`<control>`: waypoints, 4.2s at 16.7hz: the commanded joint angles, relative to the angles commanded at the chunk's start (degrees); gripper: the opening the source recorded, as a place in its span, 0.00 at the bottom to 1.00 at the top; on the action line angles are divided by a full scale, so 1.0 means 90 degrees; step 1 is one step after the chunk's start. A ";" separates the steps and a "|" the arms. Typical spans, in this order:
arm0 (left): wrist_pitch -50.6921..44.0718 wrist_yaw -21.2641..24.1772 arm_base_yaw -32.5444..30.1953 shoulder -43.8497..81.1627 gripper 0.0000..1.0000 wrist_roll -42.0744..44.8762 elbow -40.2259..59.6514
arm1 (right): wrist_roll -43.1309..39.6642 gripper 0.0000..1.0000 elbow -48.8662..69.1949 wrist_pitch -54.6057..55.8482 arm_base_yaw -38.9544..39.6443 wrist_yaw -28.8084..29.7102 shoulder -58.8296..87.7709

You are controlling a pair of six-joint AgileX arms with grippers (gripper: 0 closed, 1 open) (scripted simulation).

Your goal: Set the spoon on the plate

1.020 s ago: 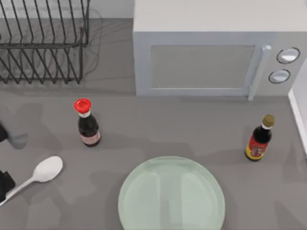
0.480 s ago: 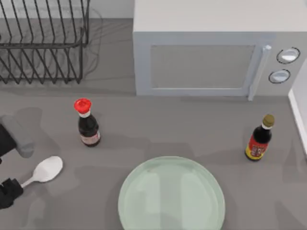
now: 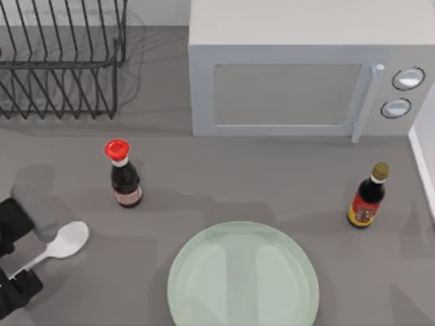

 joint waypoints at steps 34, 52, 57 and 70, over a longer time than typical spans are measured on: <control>-0.2761 0.0116 -0.0012 -0.1168 0.00 -0.0057 0.1542 | 0.0000 1.00 0.0000 0.0000 0.0000 0.0000 0.0000; -0.3548 -0.0208 -0.0854 -0.1259 0.00 -0.2944 0.2761 | 0.0000 1.00 0.0000 0.0000 0.0000 0.0000 0.0000; -0.3801 -0.0318 -0.1844 -0.0683 0.00 -0.6697 0.3167 | 0.0000 1.00 0.0000 0.0000 0.0000 0.0000 0.0000; -0.4005 -0.0013 -0.5020 0.1569 0.00 -1.8122 0.4225 | 0.0000 1.00 0.0000 0.0000 0.0000 0.0000 0.0000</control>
